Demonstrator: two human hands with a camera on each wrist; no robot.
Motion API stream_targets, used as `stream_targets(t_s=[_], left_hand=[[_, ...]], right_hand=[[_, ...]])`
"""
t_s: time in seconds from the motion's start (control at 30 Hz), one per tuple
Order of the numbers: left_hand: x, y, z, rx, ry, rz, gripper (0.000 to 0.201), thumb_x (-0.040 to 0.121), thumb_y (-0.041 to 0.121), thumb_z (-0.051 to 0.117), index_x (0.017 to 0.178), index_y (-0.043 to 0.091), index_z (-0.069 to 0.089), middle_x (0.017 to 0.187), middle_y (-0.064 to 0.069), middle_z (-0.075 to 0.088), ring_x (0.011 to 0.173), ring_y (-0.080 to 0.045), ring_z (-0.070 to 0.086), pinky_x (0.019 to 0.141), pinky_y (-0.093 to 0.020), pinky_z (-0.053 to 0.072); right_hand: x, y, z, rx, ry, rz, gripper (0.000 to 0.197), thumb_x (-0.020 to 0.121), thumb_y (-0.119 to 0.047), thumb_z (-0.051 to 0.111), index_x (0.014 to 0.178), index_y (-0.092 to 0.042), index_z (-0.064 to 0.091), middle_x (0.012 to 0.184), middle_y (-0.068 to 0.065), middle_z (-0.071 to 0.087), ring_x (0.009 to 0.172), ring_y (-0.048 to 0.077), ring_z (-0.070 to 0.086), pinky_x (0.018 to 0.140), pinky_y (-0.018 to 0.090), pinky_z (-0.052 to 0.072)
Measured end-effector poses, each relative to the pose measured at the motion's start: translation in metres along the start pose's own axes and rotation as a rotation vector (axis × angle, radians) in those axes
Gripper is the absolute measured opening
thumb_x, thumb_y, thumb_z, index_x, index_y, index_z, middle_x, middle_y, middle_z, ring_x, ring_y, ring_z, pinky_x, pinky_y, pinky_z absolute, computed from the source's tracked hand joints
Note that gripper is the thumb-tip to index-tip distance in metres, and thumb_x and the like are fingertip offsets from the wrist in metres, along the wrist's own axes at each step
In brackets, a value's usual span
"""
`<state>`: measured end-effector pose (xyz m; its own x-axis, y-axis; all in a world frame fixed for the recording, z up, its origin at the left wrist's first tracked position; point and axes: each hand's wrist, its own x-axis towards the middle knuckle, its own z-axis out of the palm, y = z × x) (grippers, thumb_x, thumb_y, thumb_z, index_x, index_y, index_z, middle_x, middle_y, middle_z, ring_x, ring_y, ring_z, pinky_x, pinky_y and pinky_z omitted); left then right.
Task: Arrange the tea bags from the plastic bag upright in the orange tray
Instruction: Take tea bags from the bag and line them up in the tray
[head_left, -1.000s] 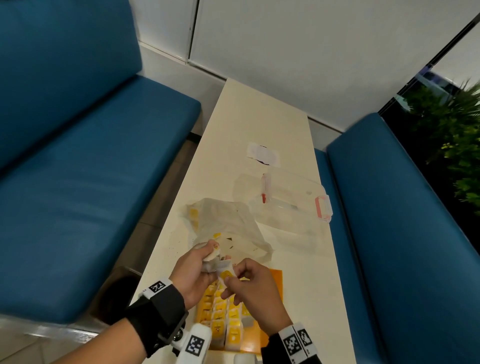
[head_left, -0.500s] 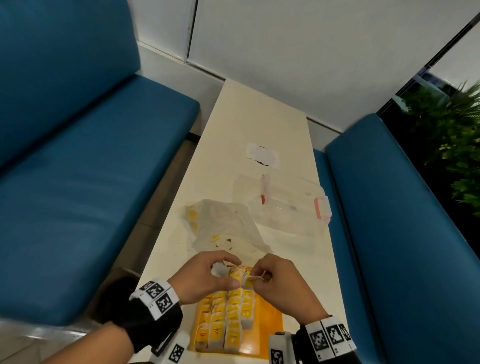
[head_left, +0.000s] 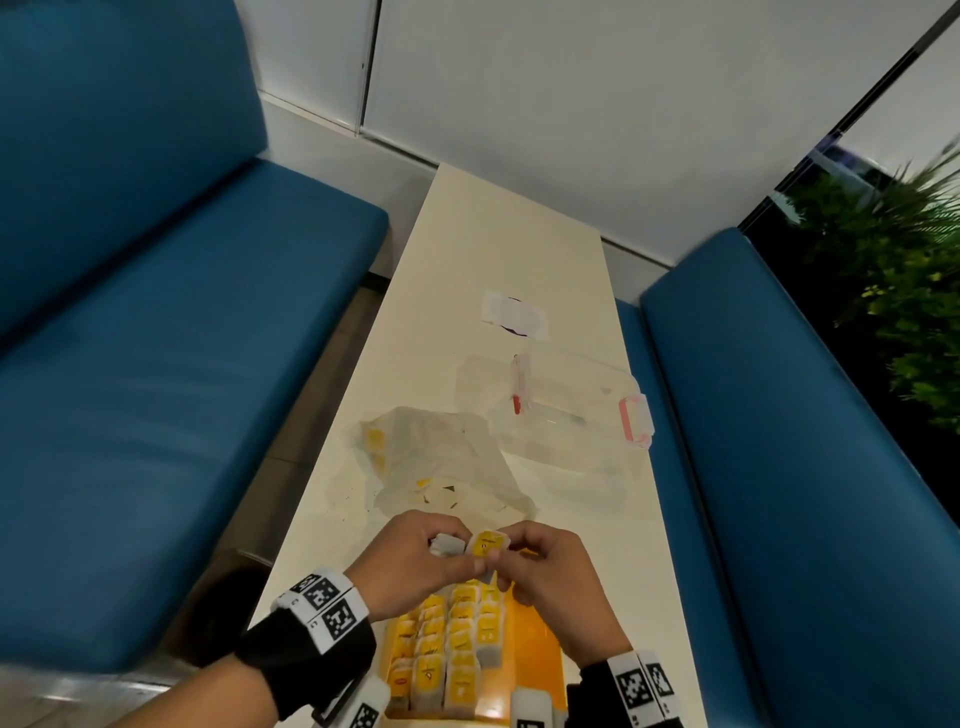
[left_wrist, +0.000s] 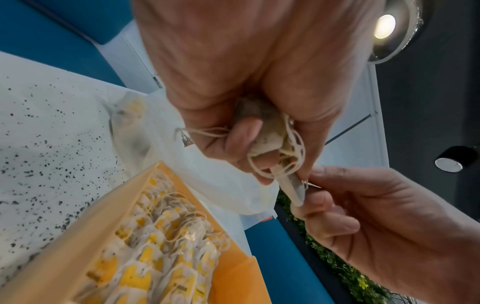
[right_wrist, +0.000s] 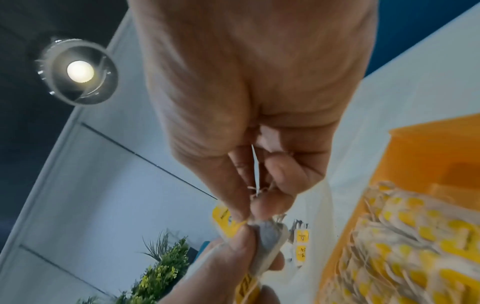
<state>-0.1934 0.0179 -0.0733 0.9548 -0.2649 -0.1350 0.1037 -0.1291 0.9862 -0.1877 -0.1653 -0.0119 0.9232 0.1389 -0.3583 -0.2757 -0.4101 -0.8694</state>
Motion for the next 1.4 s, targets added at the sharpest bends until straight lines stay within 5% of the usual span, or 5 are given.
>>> stream_targets(t_s=[0.3,0.57,0.87,1.03,1.4], left_hand=[[0.000,-0.017,-0.005,0.066,0.073,-0.071,0.006,0.080,0.032,0.083,0.082,0.028,0.079,0.085,0.015,0.075,0.083,0.001,0.068,0.074,-0.014,0.049],[-0.008,-0.037,-0.003,0.116,0.125,-0.154,0.007,0.083,0.033,0.080,0.079,0.028,0.078,0.079,0.019,0.072,0.071,0.000,0.066,0.052,-0.015,0.048],[-0.009,-0.047,0.000,0.111,0.126,-0.198,0.011,0.082,0.035,0.080,0.076,0.026,0.077,0.081,0.006,0.073,0.072,-0.013,0.069,0.050,-0.026,0.056],[-0.006,-0.054,-0.002,0.213,0.103,-0.172,0.015,0.082,0.041,0.078,0.079,0.027,0.076,0.083,0.012,0.074,0.083,0.001,0.066,0.081,-0.029,0.054],[-0.005,-0.056,-0.004,0.222,0.089,-0.169,0.019,0.083,0.043,0.076,0.079,0.025,0.076,0.081,0.010,0.074,0.082,-0.001,0.066,0.081,-0.029,0.053]], right_hand=[[-0.001,0.017,-0.012,0.113,0.062,0.026,0.009,0.089,0.003,0.064,0.085,0.001,0.071,0.060,0.017,0.061,0.046,0.014,0.046,0.046,0.025,0.035],[-0.006,0.084,-0.018,-0.163,0.067,0.267,0.006,0.088,0.003,0.059,0.088,0.000,0.064,0.058,0.014,0.065,0.046,0.014,0.053,0.045,0.024,0.040],[0.001,0.121,0.004,-0.614,0.045,0.331,0.021,0.089,-0.004,0.047,0.087,-0.022,0.060,0.092,-0.003,0.062,0.084,0.011,0.058,0.058,0.009,0.038],[0.005,0.125,0.011,-0.623,0.015,0.395,0.024,0.087,-0.001,0.046,0.092,-0.020,0.058,0.096,-0.001,0.059,0.085,0.013,0.054,0.055,0.009,0.034],[-0.002,0.124,0.023,-0.572,0.076,0.418,0.014,0.086,-0.010,0.050,0.095,-0.020,0.047,0.091,-0.007,0.053,0.093,0.019,0.061,0.074,0.027,0.053]])
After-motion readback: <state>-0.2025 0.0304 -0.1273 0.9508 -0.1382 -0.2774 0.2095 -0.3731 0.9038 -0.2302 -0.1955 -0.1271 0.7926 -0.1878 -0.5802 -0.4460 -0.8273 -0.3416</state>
